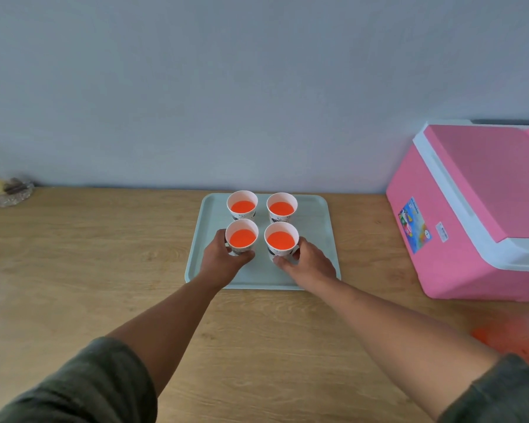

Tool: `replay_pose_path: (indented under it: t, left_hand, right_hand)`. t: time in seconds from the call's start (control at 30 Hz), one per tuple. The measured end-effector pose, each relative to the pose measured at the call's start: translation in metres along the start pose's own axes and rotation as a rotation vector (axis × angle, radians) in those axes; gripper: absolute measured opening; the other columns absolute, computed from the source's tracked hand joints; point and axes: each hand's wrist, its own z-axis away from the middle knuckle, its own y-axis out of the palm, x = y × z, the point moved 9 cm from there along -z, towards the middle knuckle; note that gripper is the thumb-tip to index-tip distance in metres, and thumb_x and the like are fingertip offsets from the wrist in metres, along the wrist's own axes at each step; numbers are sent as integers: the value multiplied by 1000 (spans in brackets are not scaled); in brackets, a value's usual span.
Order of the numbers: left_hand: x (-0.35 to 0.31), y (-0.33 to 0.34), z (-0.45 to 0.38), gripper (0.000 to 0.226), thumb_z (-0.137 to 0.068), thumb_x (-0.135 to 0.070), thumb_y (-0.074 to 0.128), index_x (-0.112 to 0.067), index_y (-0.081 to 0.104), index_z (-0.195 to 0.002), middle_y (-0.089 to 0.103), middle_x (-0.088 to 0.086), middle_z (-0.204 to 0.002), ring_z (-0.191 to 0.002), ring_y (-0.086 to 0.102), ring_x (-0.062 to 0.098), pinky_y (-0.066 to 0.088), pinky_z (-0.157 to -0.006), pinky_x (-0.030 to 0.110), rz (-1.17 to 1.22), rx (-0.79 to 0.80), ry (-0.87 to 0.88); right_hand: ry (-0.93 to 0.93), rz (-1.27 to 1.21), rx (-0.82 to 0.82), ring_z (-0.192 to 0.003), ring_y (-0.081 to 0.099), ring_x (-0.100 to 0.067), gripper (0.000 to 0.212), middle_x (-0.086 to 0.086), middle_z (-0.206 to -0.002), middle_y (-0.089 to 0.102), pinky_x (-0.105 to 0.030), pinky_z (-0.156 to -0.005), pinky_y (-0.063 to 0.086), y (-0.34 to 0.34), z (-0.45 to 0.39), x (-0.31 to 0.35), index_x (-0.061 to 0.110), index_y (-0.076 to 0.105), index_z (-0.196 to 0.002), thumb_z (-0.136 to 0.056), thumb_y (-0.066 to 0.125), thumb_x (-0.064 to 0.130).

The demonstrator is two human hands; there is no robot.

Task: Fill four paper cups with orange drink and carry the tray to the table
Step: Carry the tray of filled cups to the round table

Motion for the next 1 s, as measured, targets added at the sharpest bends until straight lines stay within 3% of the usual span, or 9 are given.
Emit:
replay_pose_path:
  t: [0.2, 0.3, 0.4, 0.57, 0.7, 0.77, 0.83, 0.9, 1.0]
  left_hand:
    - [15, -11, 3, 89, -66, -38, 94, -21, 48, -140, 56, -6, -131, -112, 57, 17, 50, -86, 33, -190, 96, 29]
    - [32, -30, 5, 95, -63, -39, 94, -23, 47, -145, 54, 1, -142, -124, 51, 24, 50, -100, 42, -430, 149, 75]
    - [49, -56, 4, 89, -69, -41, 89, -21, 48, -146, 50, 6, -145, -129, 44, 30, 42, -105, 43, -561, 75, 21]
    - [74, -68, 2, 81, -75, -33, 85, -12, 48, -144, 52, 12, -136, -122, 50, 32, 42, -103, 42, -451, 44, -106]
    - [78, -66, 0, 79, -76, -23, 84, -11, 48, -145, 55, 14, -131, -117, 56, 30, 47, -99, 39, -380, 41, -119]
    - [81, -67, -3, 82, -73, -23, 87, -12, 50, -145, 59, 11, -125, -111, 59, 28, 49, -94, 38, -377, 76, -139]
    - [84, -68, -3, 84, -72, -19, 89, -13, 50, -145, 65, 4, -107, -97, 62, 24, 49, -83, 34, -363, 161, -157]
    - [90, -69, 1, 90, -72, -13, 90, -16, 45, -150, 65, 0, -92, -85, 62, 17, 46, -74, 30, -330, 237, -189]
    - [96, -73, 10, 99, -71, -13, 91, -21, 39, -154, 64, -1, -88, -82, 61, 12, 47, -73, 28, -312, 316, -206]
  right_hand:
    - [12, 87, 9, -115, 63, -21, 85, 4, -127, 60, -42, -92, 54, -14, 2, -18, 33, 42, -151, -82, 63, 80]
    - [86, 134, -94, -127, 58, -26, 73, -2, -136, 56, -43, -99, 51, -36, 4, -46, 31, 42, -153, -92, 63, 65]
    - [214, 185, -118, -129, 54, -33, 60, -8, -140, 50, -46, -97, 53, -51, 10, -77, 27, 44, -150, -98, 59, 52]
    - [310, 140, -9, -120, 61, -33, 55, -9, -137, 56, -39, -83, 50, -41, 15, -99, 24, 43, -150, -100, 54, 45]
    - [271, 40, 13, -113, 68, -28, 48, -1, -134, 70, -38, -92, 58, -38, 12, -90, 32, 57, -146, -98, 61, 32]
    - [291, -7, 70, -98, 72, -25, 55, -1, -128, 72, -36, -78, 62, -40, 10, -91, 37, 54, -151, -98, 67, 27]
    - [318, -26, 175, -74, 73, -23, 74, -4, -118, 73, -32, -60, 63, -40, 11, -93, 47, 39, -160, -98, 72, 23]
    - [346, -64, 268, -59, 69, -21, 93, -13, -107, 76, -35, -59, 65, -36, 13, -99, 53, 23, -163, -96, 76, 17]
    - [385, -185, 359, -51, 66, -18, 108, -22, -100, 76, -40, -61, 67, -28, 23, -105, 53, 11, -165, -94, 79, 8]
